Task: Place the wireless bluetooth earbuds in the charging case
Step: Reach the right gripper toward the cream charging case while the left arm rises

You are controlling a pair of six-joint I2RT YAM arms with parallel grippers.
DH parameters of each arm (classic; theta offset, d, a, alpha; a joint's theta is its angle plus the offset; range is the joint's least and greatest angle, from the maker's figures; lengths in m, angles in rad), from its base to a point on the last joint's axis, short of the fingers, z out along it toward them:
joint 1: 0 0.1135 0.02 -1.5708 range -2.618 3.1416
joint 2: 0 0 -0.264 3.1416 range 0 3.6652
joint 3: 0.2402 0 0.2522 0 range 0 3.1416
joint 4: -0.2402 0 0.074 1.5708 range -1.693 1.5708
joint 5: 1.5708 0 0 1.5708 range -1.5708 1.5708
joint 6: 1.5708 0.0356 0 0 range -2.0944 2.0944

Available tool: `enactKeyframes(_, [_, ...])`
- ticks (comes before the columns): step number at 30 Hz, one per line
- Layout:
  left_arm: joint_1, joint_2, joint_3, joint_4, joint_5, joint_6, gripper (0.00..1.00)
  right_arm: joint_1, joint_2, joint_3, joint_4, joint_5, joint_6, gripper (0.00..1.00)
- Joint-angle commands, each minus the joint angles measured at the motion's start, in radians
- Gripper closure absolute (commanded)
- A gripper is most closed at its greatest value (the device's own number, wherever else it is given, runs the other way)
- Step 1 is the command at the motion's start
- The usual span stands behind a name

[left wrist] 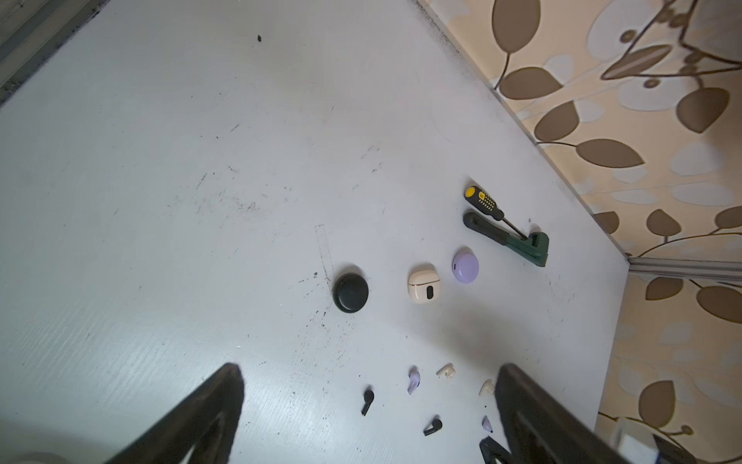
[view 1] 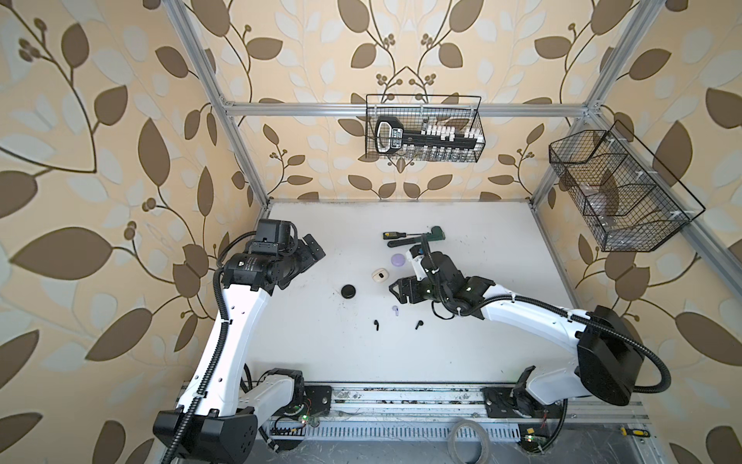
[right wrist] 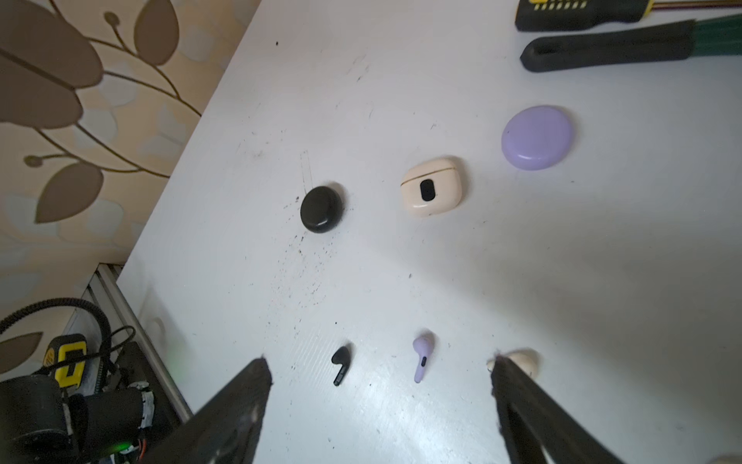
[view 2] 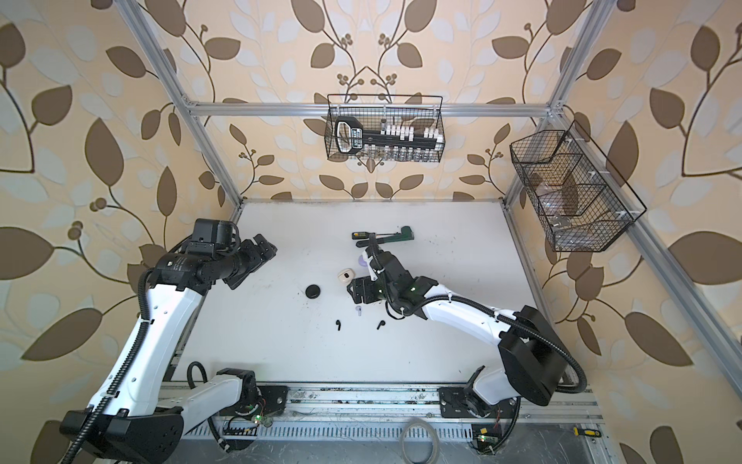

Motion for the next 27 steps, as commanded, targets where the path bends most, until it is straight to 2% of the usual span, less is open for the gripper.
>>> enactKeyframes(1, [0.01,-0.109,0.017,0.004,-0.046,-0.015,0.01,0.01,0.018,0.033,-0.051,0.011,-0.019,0.13])
enactKeyframes(4, [0.009,-0.15,-0.012,0.038,-0.027,-0.006,0.01,0.018,0.032,0.048,-0.082,0.048,-0.017,0.12])
enactKeyframes(10, [0.01,-0.132,-0.004,0.019,-0.023,-0.02,0.01,0.017,0.067,0.074,-0.125,0.085,-0.006,0.13])
enactKeyframes(13, [0.01,-0.124,-0.073,0.092,0.085,-0.038,0.01,0.019,0.116,0.133,-0.15,0.106,-0.015,0.13])
enactKeyframes(16, [0.01,-0.166,-0.17,0.176,0.129,-0.028,0.01,0.01,0.183,0.205,-0.181,0.128,-0.018,0.13])
enactKeyframes(19, [0.01,-0.242,-0.272,0.185,0.046,-0.044,0.01,0.01,0.265,0.288,-0.202,0.148,-0.009,0.14])
enactKeyframes(23, [0.01,-0.378,-0.479,0.326,0.108,0.033,0.01,0.008,0.379,0.415,-0.239,0.167,-0.004,0.16])
enactKeyframes(27, [0.01,-0.396,-0.528,0.358,0.087,0.085,0.01,0.01,0.507,0.548,-0.312,0.196,-0.004,0.18])
